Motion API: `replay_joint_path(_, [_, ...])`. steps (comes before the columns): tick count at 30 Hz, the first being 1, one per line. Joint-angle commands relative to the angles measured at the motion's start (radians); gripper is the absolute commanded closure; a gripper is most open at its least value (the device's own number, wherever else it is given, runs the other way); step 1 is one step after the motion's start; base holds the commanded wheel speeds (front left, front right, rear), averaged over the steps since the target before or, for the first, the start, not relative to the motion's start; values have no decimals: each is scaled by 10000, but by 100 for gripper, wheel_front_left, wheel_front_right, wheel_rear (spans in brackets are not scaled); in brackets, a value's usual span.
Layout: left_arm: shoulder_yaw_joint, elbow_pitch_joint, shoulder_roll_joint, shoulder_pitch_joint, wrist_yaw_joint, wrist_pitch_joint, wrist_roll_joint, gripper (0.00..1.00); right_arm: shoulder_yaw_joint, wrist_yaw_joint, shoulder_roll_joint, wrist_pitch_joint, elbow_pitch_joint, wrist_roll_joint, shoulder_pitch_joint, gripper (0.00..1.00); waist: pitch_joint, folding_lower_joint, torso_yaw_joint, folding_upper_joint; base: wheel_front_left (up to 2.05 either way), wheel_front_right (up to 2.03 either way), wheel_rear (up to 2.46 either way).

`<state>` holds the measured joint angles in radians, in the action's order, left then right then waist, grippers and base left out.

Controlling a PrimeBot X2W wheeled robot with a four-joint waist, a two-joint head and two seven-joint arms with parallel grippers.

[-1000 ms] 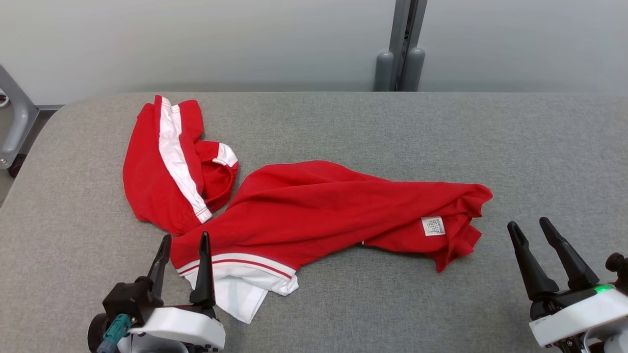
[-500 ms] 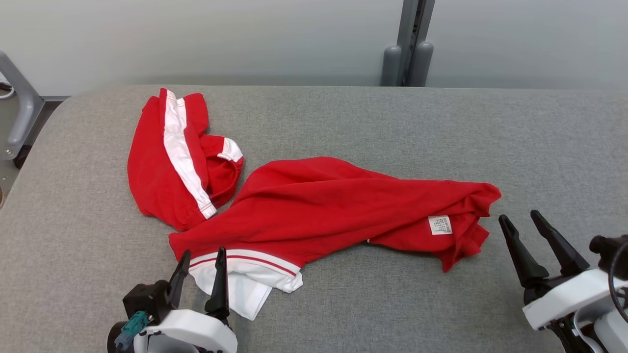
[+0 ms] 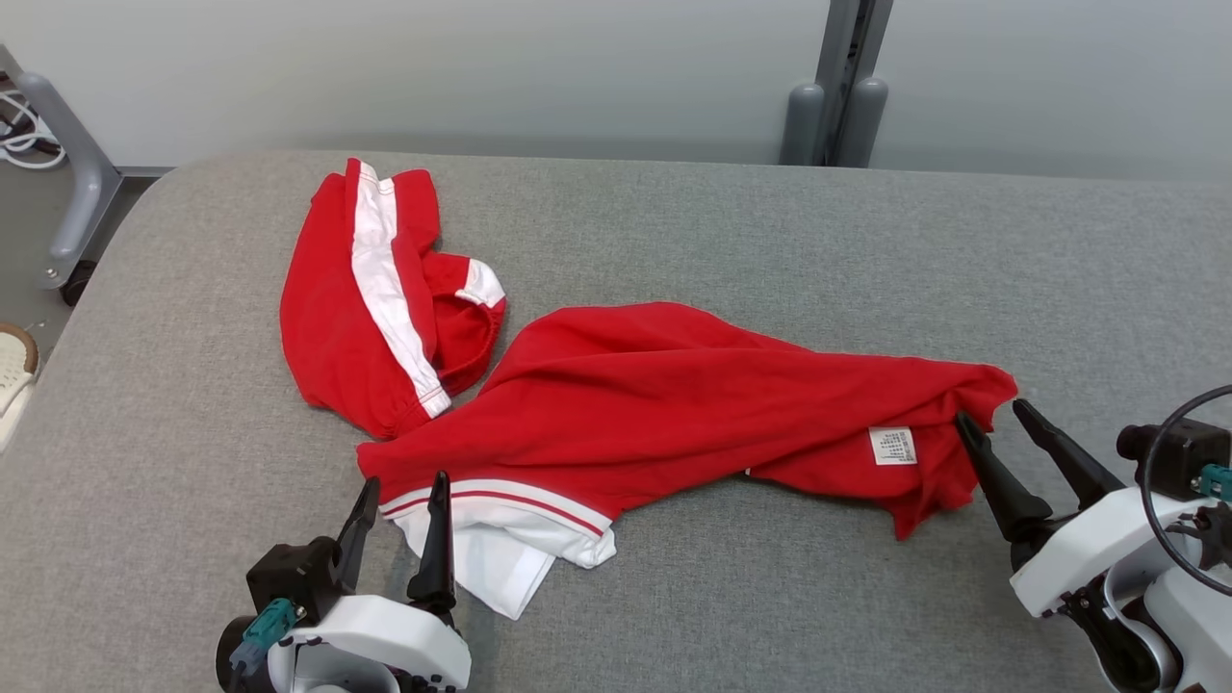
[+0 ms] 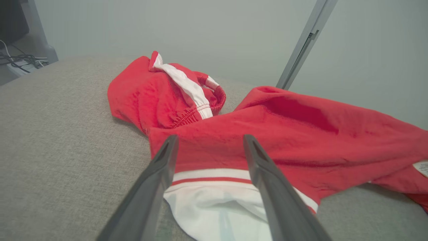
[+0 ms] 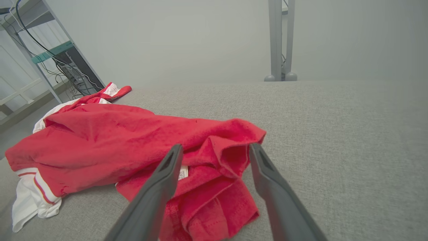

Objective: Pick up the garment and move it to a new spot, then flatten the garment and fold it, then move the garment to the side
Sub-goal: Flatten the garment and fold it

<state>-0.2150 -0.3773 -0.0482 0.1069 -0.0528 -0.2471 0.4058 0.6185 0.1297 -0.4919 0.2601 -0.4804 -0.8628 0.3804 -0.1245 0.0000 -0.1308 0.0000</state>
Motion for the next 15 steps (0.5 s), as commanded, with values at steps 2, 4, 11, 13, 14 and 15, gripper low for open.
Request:
replay_joint_path(2, [-2, -32, -41, 121, -1, -33, 51, 0, 215, 20, -71, 64, -113, -161, 166, 0, -12, 0, -56, 0, 0, 0, 0])
replay_joint_path(4, [-7, -54, -41, 147, 1, -52, 73, 0, 351, 20, -97, 63, -185, -271, 288, 29, -17, 0, -103, 0, 0, 0, 0])
replay_joint_path(11, [-47, -92, -41, 183, -68, -100, 84, 0, 595, 20, -93, 65, -347, -474, 460, 76, -20, 0, -214, 0, 0, 0, 0])
replay_joint_path(13, [-48, -102, -41, 185, -85, -111, 96, 0, 630, 20, -67, 66, -388, -528, 524, 100, -5, 0, -217, 0, 0, 0, 0])
replay_joint_path(14, [-39, -105, -42, 182, -100, -111, 104, 0, 645, 20, -55, 66, -388, -546, 541, 100, 8, 0, -211, 0, 0, 0, 0])
replay_joint_path(15, [-30, -111, -50, 173, -101, -118, 110, 0, 667, 20, -51, 66, -390, -548, 548, 100, 23, 0, -202, 0, 0, 0, 0])
